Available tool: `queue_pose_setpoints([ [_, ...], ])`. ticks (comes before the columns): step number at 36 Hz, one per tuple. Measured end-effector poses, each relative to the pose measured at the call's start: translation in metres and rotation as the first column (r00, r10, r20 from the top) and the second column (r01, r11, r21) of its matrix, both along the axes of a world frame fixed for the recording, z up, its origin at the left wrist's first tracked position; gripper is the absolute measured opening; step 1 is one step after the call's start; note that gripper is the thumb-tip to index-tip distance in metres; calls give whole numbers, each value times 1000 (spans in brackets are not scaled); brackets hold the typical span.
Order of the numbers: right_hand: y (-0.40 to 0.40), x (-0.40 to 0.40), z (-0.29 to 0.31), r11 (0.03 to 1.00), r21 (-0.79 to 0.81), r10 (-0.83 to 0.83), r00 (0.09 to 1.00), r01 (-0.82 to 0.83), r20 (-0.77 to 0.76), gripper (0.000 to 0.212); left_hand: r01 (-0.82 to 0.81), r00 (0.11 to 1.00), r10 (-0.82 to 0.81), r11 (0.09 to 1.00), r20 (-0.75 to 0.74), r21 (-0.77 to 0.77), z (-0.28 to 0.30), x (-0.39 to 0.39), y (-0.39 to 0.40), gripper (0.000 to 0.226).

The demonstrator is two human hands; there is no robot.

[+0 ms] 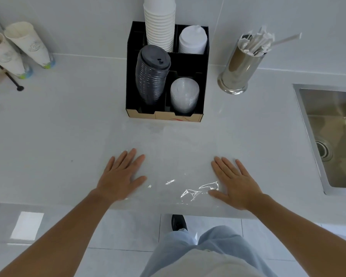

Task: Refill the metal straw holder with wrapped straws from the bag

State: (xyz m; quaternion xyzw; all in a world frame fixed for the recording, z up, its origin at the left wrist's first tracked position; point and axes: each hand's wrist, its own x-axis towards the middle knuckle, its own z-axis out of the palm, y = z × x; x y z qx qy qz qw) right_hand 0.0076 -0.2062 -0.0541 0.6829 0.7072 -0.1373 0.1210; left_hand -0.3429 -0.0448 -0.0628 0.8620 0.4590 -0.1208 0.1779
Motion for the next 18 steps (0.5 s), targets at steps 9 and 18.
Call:
queue_pose_setpoints([
  [9, -7, 5, 0, 999, -44, -23, 1000, 22, -20, 86, -41, 999, 41, 999, -21, -21, 13, 2, 4, 73],
  [18, 8, 6, 18, 983, -68, -179, 960, 168, -217, 95, -63, 998, 62, 996, -9, -58, 42, 19, 13, 57],
])
